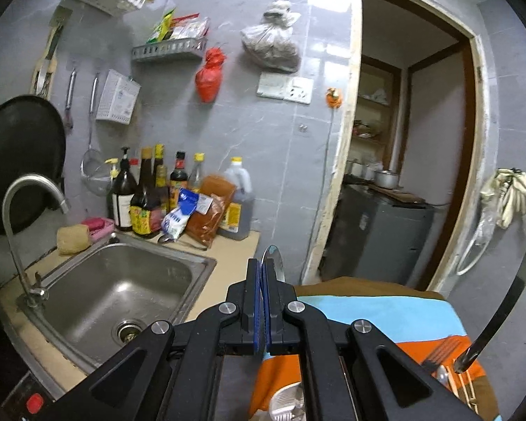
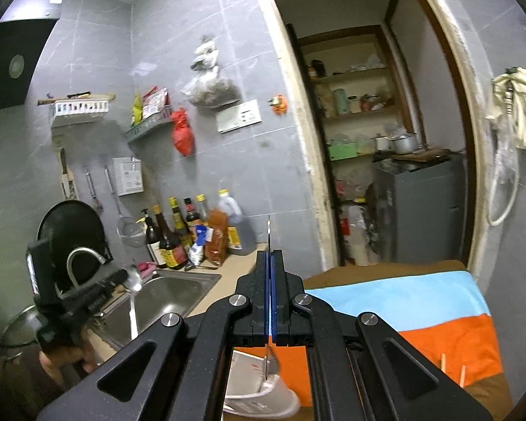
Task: Organize utensils
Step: 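Lift the spoon with the left tool while the right tool carries the knife to the caddy, then open the left tool over the caddy while the right tool releases the knife into it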
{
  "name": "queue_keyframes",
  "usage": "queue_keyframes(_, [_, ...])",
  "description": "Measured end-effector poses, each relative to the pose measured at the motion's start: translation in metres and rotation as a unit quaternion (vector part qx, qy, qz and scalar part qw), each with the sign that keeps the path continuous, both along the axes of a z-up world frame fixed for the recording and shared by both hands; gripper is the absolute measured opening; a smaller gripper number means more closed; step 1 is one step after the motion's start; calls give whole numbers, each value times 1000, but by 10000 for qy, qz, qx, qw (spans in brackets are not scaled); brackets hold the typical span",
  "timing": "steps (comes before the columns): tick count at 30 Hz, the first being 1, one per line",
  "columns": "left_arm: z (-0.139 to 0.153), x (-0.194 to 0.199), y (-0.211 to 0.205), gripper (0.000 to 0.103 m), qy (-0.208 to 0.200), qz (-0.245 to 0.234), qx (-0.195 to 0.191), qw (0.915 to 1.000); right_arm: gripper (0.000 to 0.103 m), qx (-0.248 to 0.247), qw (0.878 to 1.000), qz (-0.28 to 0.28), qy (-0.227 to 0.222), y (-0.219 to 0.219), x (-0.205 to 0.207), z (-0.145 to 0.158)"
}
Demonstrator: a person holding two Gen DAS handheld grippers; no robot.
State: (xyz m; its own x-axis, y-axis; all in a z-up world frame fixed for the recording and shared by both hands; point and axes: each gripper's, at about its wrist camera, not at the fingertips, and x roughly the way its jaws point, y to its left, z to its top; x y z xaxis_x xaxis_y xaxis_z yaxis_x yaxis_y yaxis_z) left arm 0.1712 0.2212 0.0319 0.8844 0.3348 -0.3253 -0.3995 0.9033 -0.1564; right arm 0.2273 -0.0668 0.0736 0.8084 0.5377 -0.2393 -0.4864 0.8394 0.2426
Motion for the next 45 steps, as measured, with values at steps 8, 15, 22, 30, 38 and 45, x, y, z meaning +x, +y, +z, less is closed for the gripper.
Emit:
queue_keyframes(8, [-28,12,-7,2,11,138,198,9997,1,-185,9997,112,127,39,5,-27])
queue_keyframes(15, [-41,14,-20,2,21,182,470,9987,1,-539,9978,126,358,56,10,-53])
queue_keyframes(22, [-49,10,-21,3,191,29,336,9992,1,-627,9961,232,580,59,11,-65])
queue_keyframes(30, [-51,6,-16,4,396,-168,-24,9991,2,-629,9945,281,784,54,9,-73])
queue_keyframes(38, [-50,-1,-15,10,488,-483,-563,9960,2,-588,9956,200,700,43,1,-64])
queue_keyframes(45, [-33,-12,-31,46,197,-727,-694,9947,2,-596,9968,-147,504,14,-11,-49])
